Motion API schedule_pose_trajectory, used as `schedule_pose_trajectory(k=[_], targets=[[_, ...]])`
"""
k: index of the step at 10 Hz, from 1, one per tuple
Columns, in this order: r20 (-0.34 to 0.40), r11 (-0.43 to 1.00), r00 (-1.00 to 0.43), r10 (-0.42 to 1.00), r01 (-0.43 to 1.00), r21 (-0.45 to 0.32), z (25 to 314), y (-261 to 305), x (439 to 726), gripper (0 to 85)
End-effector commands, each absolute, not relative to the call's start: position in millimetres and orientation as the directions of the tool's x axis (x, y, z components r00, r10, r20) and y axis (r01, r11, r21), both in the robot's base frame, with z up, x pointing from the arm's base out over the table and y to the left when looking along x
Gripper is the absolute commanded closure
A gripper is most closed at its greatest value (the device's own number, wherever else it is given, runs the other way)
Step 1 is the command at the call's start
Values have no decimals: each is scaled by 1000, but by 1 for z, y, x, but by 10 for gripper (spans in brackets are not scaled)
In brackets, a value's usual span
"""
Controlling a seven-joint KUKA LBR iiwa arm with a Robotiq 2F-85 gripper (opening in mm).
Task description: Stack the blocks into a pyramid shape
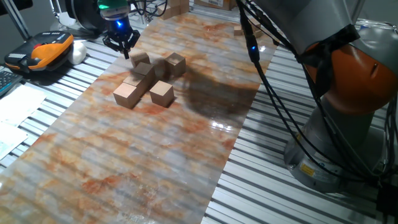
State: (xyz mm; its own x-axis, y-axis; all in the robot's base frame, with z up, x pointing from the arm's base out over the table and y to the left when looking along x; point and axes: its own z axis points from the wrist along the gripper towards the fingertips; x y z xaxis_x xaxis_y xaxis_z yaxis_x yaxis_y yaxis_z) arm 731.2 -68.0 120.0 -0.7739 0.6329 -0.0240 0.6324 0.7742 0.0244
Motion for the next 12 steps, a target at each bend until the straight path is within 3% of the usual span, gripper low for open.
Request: schedule_pose_trajectory(k=[1,7,12], targets=[[-24,776,-776,630,630,24,119,-69,733,850],[-42,802,-801,597,598,0,116,-81,740,850],[-16,795,-795,606,605,40,114,-89,743,850]])
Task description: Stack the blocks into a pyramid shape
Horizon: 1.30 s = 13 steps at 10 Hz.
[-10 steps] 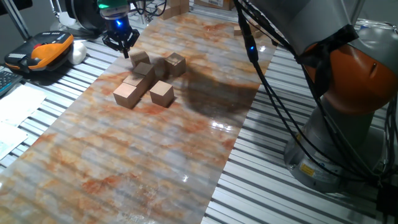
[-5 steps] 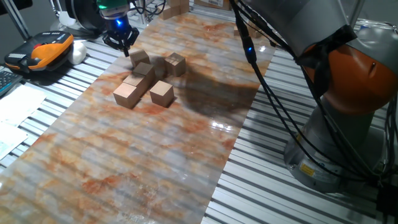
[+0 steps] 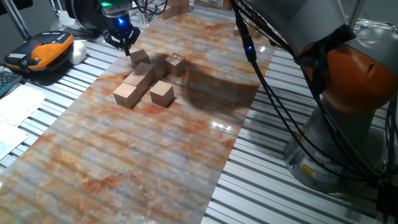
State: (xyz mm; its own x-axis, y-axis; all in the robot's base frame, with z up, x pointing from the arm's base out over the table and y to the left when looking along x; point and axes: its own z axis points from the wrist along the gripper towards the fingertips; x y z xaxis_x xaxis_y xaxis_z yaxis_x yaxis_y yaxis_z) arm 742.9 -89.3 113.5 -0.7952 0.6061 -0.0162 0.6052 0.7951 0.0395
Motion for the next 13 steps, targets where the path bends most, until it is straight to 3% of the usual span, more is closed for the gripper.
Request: schedule_pose_trajectory(k=[1,6,9,11,13], targets=[[-14,796,-796,605,604,43,113,-90,743,850],[-30,803,-802,596,596,30,109,-92,746,850],[-37,860,-859,511,510,15,108,-91,745,850],[-15,848,-849,528,526,59,108,-91,746,850],[-53,847,-846,531,528,58,108,-91,746,850]])
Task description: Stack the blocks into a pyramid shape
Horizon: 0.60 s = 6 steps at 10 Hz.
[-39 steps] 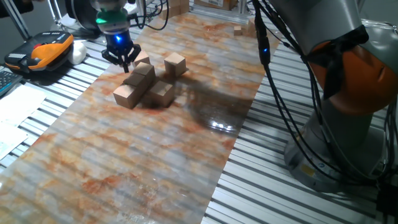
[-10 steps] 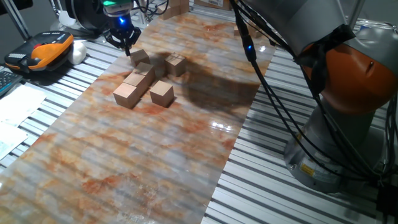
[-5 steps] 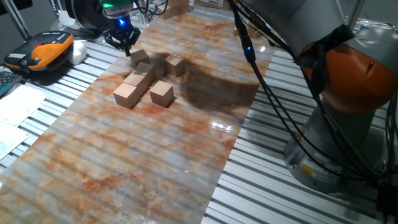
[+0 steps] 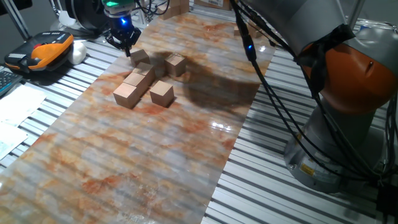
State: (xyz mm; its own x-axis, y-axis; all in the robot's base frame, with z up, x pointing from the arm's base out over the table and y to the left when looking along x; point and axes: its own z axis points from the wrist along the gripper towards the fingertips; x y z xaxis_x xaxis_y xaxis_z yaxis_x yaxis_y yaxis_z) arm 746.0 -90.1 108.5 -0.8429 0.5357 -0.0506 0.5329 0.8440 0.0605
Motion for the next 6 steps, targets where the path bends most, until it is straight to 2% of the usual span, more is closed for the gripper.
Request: schedule_pose_trajectory(k=[1,6], targets=[[-50,844,-842,536,534,58,108,-91,746,850],[-63,869,-867,494,494,12,105,-99,739,850]])
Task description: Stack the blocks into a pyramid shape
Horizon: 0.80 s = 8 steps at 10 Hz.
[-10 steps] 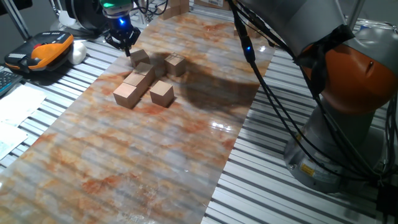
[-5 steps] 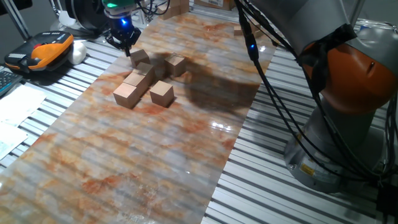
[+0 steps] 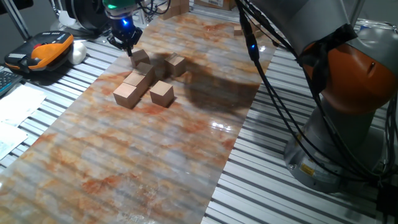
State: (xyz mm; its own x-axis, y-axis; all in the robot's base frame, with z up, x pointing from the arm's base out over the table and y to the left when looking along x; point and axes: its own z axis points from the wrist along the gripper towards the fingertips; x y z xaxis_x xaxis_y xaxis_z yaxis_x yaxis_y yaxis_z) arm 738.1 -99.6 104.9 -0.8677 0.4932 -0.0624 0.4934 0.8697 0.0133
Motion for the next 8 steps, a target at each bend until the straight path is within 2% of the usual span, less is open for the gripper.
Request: schedule_pose_trajectory(k=[1,7,8], targets=[[-63,877,-875,481,481,15,103,-104,735,850],[-54,883,-882,469,467,48,99,-115,722,850],[-56,876,-874,482,481,38,99,-115,722,680]])
